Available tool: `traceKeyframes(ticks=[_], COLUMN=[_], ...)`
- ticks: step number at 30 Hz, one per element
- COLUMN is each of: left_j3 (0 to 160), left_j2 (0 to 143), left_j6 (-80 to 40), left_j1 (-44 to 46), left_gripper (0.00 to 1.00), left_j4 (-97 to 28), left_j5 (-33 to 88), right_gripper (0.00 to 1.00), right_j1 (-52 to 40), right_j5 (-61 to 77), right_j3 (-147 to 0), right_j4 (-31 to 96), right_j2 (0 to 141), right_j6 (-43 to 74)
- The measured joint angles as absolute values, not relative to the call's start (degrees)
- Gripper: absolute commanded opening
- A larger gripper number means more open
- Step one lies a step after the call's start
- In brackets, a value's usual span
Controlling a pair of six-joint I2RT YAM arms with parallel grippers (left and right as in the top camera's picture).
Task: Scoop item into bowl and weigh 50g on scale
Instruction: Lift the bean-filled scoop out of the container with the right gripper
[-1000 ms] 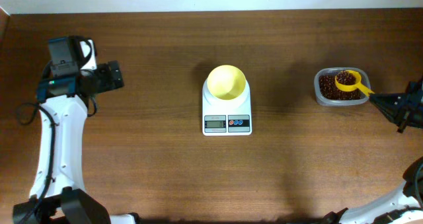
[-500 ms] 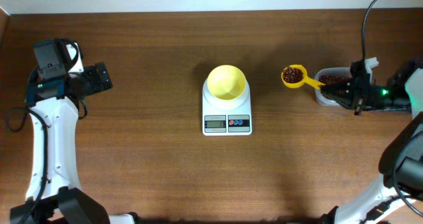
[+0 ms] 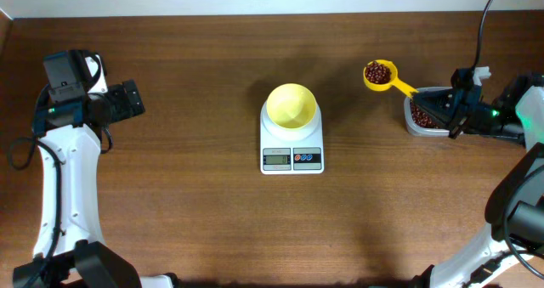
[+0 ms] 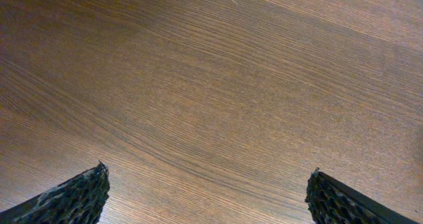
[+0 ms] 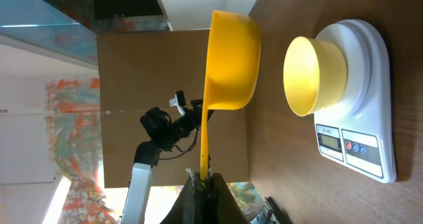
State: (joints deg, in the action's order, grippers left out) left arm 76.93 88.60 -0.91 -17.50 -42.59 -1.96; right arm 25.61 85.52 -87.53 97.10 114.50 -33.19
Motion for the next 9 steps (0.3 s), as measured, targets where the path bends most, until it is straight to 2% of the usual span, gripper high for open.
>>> traceKeyframes(ticks=[9], left_j3=[76.93], left_j2=[88.60], left_j6=[-0.91], left_j1=[-17.50], left_gripper=[0.99], left_j4=[-42.61], left_j5=[-1.96], right_gripper=[0.04], right_j1=[25.02], right_j5=[86.54], right_j3=[-87.53], right_j4=[97.10], right_j2=[114.50], right_j6=[-33.19])
